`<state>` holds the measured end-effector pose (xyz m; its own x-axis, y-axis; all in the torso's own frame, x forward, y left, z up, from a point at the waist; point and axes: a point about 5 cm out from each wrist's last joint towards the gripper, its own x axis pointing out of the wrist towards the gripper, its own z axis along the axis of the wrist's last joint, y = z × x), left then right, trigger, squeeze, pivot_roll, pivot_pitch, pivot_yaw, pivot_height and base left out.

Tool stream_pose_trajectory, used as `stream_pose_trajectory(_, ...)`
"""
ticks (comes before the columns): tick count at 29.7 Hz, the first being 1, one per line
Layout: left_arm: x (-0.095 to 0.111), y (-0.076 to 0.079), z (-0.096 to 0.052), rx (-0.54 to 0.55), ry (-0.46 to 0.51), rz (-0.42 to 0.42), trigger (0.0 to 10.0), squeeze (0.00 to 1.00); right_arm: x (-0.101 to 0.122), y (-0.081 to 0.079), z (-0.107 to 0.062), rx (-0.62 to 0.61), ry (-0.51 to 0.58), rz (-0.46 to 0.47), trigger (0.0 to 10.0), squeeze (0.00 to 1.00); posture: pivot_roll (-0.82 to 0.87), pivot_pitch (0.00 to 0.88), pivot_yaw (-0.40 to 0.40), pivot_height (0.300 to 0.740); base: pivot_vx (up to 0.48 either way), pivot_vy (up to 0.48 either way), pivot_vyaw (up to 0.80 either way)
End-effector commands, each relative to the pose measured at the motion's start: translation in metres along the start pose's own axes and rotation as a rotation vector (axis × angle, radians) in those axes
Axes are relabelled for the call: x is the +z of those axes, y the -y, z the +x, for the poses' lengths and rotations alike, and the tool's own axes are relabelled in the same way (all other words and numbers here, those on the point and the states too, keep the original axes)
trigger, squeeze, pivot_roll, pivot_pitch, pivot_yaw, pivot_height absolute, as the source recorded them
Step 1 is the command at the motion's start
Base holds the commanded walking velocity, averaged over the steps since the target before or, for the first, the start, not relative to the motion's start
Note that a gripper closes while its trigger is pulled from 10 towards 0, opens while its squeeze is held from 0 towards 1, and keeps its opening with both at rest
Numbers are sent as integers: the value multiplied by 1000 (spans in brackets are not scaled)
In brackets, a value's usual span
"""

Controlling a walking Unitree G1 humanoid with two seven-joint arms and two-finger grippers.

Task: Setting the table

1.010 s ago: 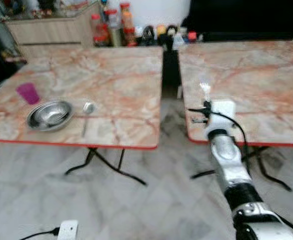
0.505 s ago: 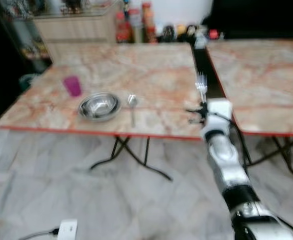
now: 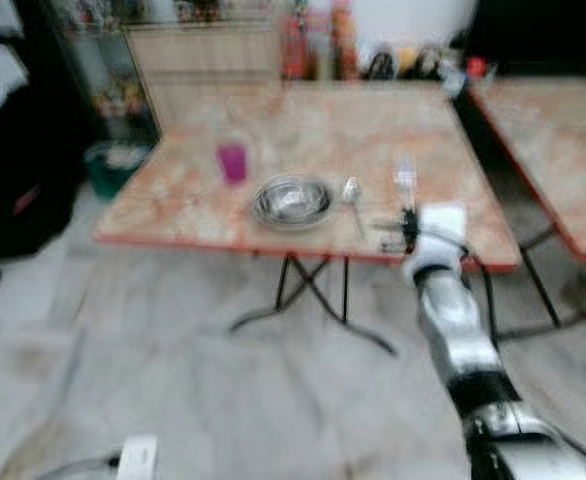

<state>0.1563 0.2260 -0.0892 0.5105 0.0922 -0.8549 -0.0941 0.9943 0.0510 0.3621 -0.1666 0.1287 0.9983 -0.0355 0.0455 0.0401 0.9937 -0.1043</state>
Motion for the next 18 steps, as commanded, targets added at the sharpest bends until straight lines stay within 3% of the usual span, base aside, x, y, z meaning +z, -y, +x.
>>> stream_pose_trajectory(1,4,-7,-1,20,11,4,10000,0,10,-8,4,17,33,11,10000,0,14,0,17,740,0,0,0)
stream_pose_trajectory(18,3,-7,-1,16,21,-10,10000,0,7,-7,3,10,26,20,10000,0,19,0,18,740,0,0,0)
